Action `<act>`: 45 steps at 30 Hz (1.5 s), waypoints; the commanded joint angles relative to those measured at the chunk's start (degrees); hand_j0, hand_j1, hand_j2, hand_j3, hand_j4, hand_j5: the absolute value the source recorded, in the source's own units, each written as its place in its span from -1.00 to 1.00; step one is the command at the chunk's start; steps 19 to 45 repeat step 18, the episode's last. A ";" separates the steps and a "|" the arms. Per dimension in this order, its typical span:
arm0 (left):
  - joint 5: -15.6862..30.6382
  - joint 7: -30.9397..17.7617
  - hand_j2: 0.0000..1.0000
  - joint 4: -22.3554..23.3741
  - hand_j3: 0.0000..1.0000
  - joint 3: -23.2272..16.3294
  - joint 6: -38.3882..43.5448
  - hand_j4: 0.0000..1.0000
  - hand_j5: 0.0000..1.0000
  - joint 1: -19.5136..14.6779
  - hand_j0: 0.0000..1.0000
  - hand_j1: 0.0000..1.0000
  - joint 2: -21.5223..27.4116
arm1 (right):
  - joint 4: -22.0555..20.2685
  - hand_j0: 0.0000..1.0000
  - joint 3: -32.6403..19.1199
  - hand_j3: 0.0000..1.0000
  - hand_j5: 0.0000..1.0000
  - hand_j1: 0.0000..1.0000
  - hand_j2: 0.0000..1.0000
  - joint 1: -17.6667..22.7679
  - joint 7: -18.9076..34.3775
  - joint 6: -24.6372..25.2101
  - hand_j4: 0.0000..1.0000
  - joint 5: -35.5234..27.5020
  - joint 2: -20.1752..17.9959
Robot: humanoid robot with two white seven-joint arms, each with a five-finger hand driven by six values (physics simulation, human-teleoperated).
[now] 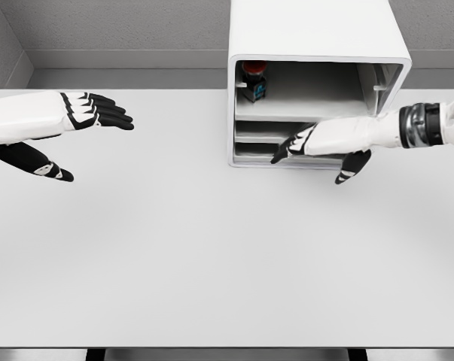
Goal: Slide open multi-storey tabletop storage cabinets and put open load switch and slide close multi-storey tabletop storage cabinets
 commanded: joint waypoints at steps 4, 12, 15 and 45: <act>0.44 0.03 1.00 0.08 1.00 -0.09 0.17 1.00 1.00 0.79 1.00 1.00 0.66 | -10.86 1.00 -0.26 1.00 1.00 1.00 1.00 -0.44 -0.17 -0.05 1.00 1.12 -4.92; 0.00 0.03 1.00 2.63 1.00 -0.35 0.17 1.00 1.00 1.84 1.00 1.00 0.74 | -14.02 1.00 -2.81 1.00 1.00 1.00 1.00 0.18 -2.81 -0.05 1.00 -3.71 -11.87; 0.00 0.03 1.00 2.72 1.00 -0.35 0.17 1.00 1.00 2.02 1.00 1.00 0.74 | -13.67 1.00 -2.81 1.00 1.00 1.00 1.00 0.18 -2.28 -0.05 1.00 -3.63 -11.78; 0.00 0.03 1.00 2.72 1.00 -0.70 0.17 1.00 1.00 2.02 1.00 1.00 0.66 | -12.18 1.00 -2.90 1.00 1.00 1.00 1.00 0.00 -2.19 -0.05 1.00 -3.36 -11.43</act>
